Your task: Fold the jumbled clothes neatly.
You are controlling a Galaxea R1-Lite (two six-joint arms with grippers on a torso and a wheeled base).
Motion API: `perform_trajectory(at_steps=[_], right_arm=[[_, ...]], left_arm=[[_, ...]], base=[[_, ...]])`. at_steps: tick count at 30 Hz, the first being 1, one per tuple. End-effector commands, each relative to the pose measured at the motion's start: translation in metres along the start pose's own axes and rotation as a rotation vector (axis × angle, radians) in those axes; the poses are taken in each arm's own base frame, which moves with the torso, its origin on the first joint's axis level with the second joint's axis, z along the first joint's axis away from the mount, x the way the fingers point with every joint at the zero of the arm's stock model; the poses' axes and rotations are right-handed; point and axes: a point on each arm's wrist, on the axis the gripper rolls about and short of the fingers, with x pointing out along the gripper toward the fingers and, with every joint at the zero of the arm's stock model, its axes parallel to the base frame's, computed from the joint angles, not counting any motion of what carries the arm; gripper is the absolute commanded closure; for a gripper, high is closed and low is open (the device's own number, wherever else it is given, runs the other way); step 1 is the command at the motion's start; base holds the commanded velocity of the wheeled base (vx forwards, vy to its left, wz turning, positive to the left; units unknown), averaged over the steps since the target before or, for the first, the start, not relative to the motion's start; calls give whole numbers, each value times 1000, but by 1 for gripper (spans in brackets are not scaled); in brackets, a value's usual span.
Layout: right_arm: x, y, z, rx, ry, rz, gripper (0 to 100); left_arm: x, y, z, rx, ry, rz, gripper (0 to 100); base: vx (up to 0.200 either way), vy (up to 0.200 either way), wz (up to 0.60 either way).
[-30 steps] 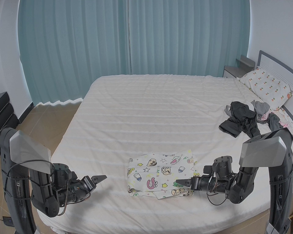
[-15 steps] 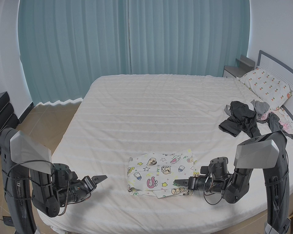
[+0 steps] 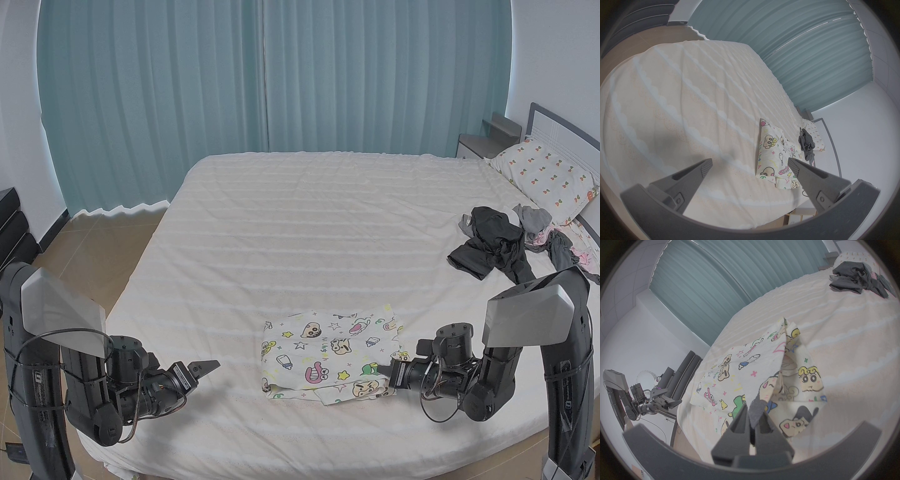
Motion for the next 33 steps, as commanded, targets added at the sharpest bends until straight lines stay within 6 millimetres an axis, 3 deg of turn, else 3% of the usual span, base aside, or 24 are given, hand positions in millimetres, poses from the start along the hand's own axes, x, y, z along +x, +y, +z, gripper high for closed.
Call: perform_trajectory(at_steps=[1, 6, 14, 15, 27, 33], right_arm=[[-13, 6, 4, -5, -6, 7, 100], [-17, 7, 4, -10, -1, 6, 100], [-2, -3, -6, -12, 23, -12, 100], [-1, -3, -9, -21, 35, -13, 0], [3, -3, -3, -35, -43, 19, 0], [-13, 5, 2, -36, -53, 35, 0]], left_arm=[[0, -1, 1, 4, -12, -11, 0], [0, -1, 1, 4, -11, -10, 0], [0, -1, 1, 4, -12, -11, 0], [0, -1, 1, 4, -12, -11, 0], [0, -1, 1, 4, -11, -10, 0], [0, -1, 1, 4, -11, -10, 0]], base=[[0, 0, 0], [0, 0, 0], [0, 0, 0], [0, 0, 0], [0, 0, 0], [0, 0, 0]])
